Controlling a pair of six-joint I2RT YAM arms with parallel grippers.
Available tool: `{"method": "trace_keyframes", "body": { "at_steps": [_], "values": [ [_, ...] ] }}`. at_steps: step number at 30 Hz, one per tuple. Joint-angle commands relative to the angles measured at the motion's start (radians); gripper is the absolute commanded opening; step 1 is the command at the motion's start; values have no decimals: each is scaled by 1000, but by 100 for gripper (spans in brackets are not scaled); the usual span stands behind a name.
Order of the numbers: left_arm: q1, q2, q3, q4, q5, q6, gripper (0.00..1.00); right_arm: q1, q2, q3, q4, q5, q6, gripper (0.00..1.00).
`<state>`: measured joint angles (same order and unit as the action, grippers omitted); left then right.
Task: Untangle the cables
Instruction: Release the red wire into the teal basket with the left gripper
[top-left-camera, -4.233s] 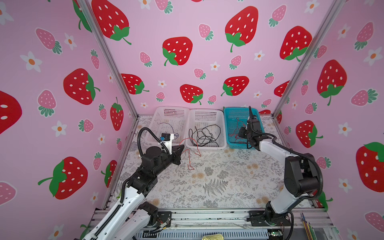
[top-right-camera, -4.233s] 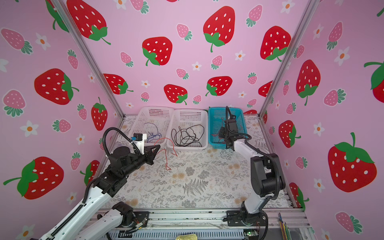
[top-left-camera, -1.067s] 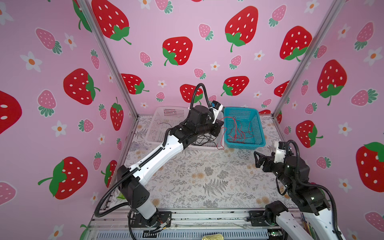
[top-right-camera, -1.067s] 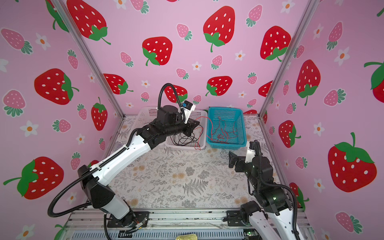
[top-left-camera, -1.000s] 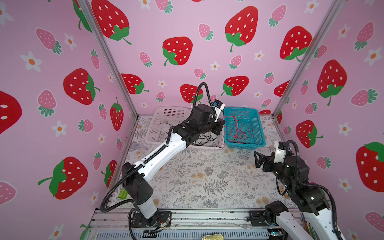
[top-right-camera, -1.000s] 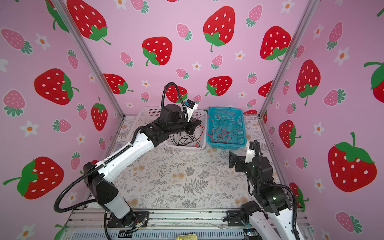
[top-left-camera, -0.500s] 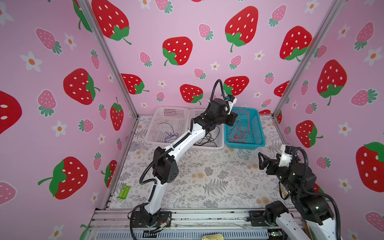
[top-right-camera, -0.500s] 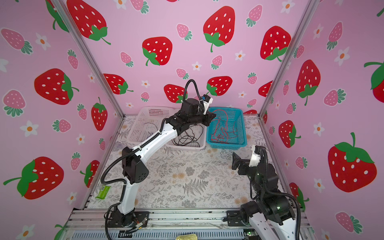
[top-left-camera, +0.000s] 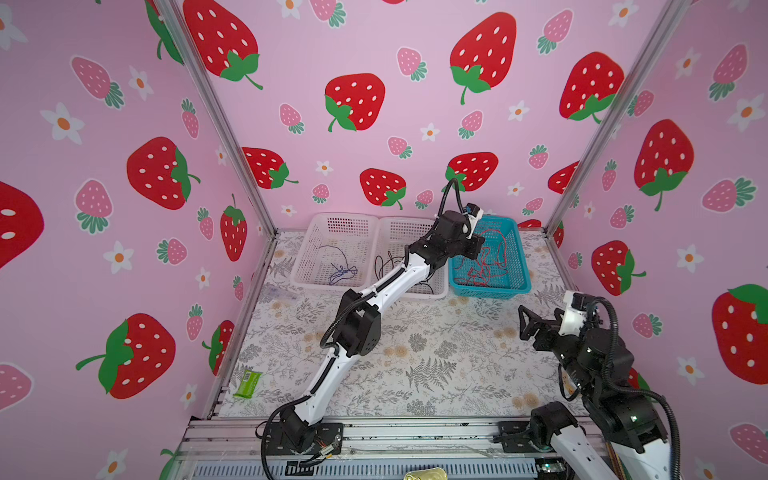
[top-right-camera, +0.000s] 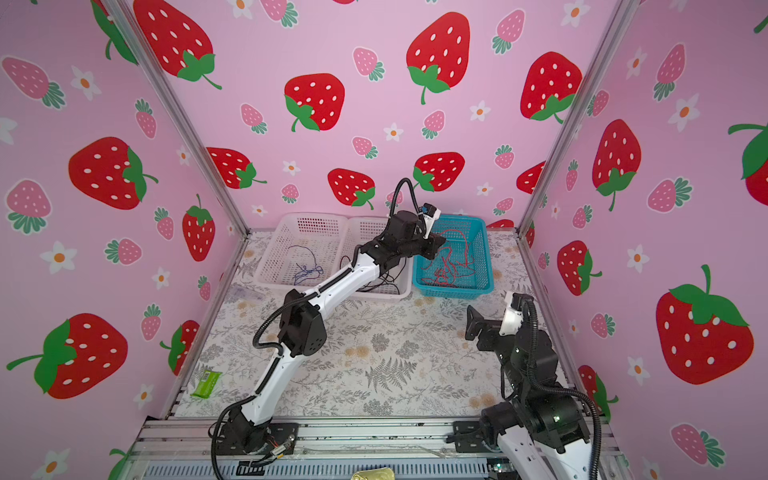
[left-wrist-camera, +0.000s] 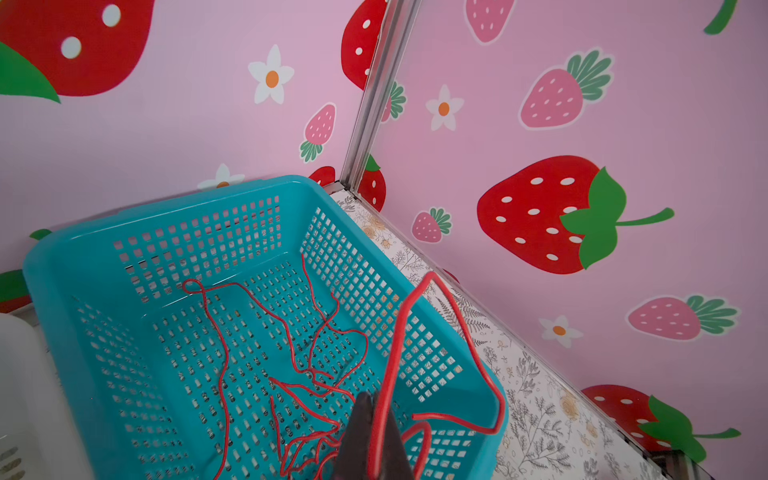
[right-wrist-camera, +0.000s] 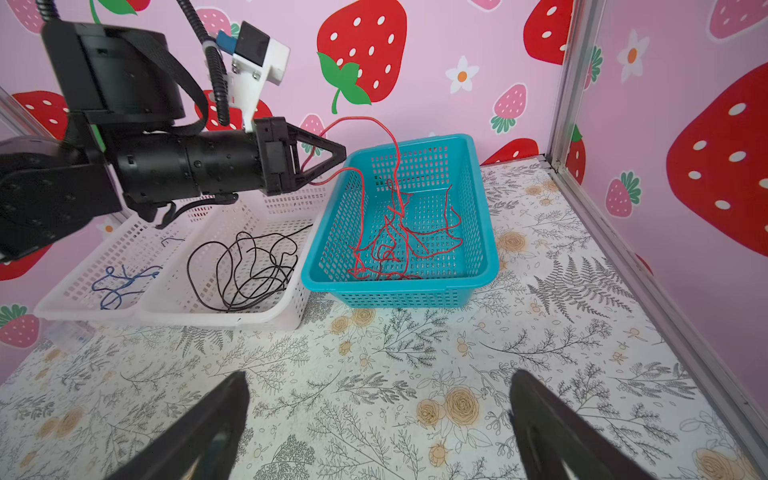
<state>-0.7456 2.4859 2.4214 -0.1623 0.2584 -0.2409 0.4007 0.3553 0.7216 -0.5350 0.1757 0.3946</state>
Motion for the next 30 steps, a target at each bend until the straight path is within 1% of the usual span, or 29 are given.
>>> {"method": "trace_keyframes", "body": {
  "at_steps": [1,11,15,18,21,23,25,27,30],
  "values": [
    [-13,24,45,76,-34,0,0,-10,-21,-11,28,-12,-11,98],
    [-27,63,21,80,-68,17,0,-46,-22,-16,39,-51,-26,98],
    [-31,64,21,82,-61,16,5,-57,-22,-17,41,-60,-30,98],
    [-33,58,21,81,-68,18,14,-62,-23,-16,42,-62,-31,98],
    [-33,44,27,79,-68,18,18,-66,-23,-17,43,-64,-31,98],
    [-33,31,26,81,-71,24,25,-68,-24,-18,43,-64,-31,98],
    [-31,16,30,76,-79,33,36,-69,-22,-18,43,-64,-31,98],
    [-31,-1,44,59,-89,46,42,-71,-22,-18,43,-64,-31,98],
    [-25,-66,44,71,-96,56,52,-72,-21,-19,43,-64,-31,98]
  ]
}}
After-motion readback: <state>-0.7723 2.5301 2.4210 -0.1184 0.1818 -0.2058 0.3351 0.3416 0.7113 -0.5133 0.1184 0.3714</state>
